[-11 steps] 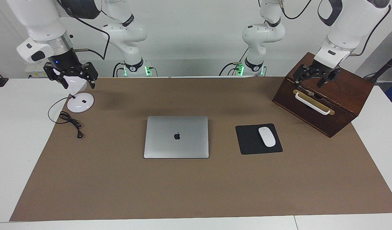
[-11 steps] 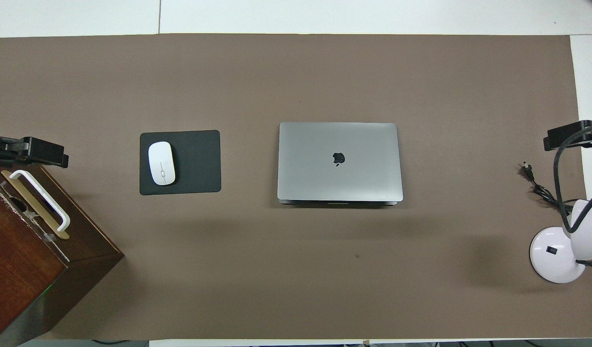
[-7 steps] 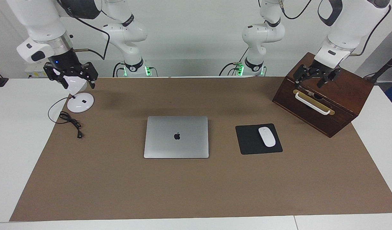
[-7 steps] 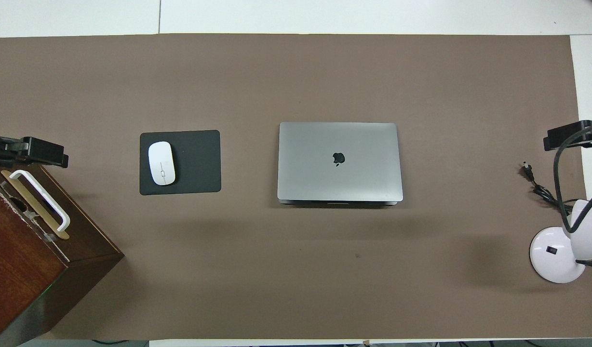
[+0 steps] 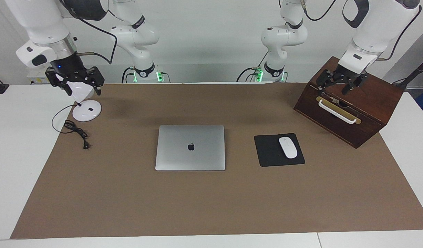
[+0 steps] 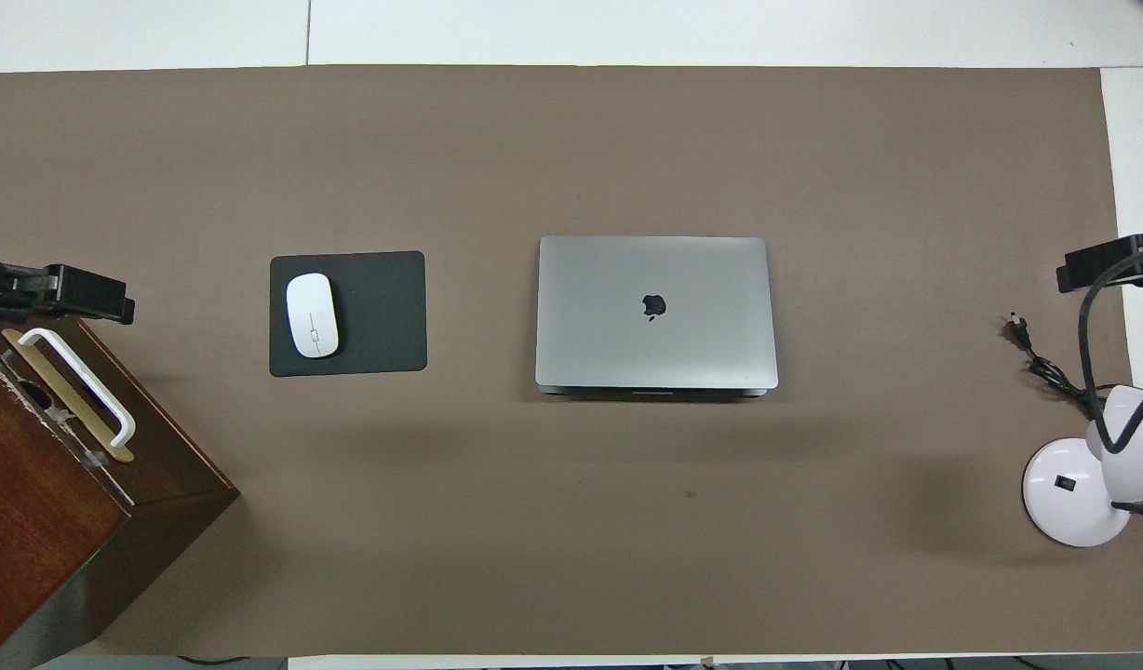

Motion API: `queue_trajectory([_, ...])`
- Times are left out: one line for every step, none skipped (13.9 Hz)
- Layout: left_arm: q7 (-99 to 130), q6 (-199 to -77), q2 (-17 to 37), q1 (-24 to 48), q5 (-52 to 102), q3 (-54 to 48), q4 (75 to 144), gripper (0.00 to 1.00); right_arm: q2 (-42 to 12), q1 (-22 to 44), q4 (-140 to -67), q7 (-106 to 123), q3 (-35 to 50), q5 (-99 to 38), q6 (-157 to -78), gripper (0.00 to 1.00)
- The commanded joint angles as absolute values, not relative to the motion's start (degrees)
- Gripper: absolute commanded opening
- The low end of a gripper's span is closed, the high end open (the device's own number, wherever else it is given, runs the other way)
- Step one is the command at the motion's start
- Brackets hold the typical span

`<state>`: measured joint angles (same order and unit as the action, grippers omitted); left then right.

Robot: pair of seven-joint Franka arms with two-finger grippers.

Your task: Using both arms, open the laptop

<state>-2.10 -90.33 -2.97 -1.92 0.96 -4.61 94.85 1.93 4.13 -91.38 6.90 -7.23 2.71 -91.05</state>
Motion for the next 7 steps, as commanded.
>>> queue_trajectory([-2.28,-91.40,-3.34,-1.49,-0.26,-4.66,95.54,1.00,3.34,3.60,-92.37,11.25,-7.21,3.16,-91.23,1.00])
queue_trajectory([-2.29,-91.49,-3.34,-1.15,-0.26,-4.66,95.45,1.00,3.43,3.60,-92.37,10.47,-7.29,3.16,-91.84,1.00])
queue_trajectory([-1.59,-92.10,-3.34,-0.79,-0.26,-4.66,95.45,1.00,3.43,3.26,-92.29,9.07,-7.29,3.08,-92.89,1.00])
queue_trajectory([-1.32,-92.72,-3.34,-0.01,-0.26,-4.66,95.45,1.00,3.51,3.25,-92.29,7.23,-7.29,3.16,-93.07,1.00])
queue_trajectory([-1.14,-92.99,-3.25,0.00,-0.26,-4.66,95.45,1.00,3.52,3.25,-92.37,6.95,-7.29,3.08,-93.08,1.00])
queue_trajectory([-1.23,-92.99,-3.34,0.00,-0.18,-4.66,95.54,1.00,3.60,3.34,-92.46,7.20,-7.21,3.08,-92.73,1.00])
queue_trajectory([-1.32,-92.99,-3.34,0.00,-0.18,-4.66,95.54,1.00,3.60,3.43,-92.55,7.03,-7.21,3.08,-92.64,1.00])
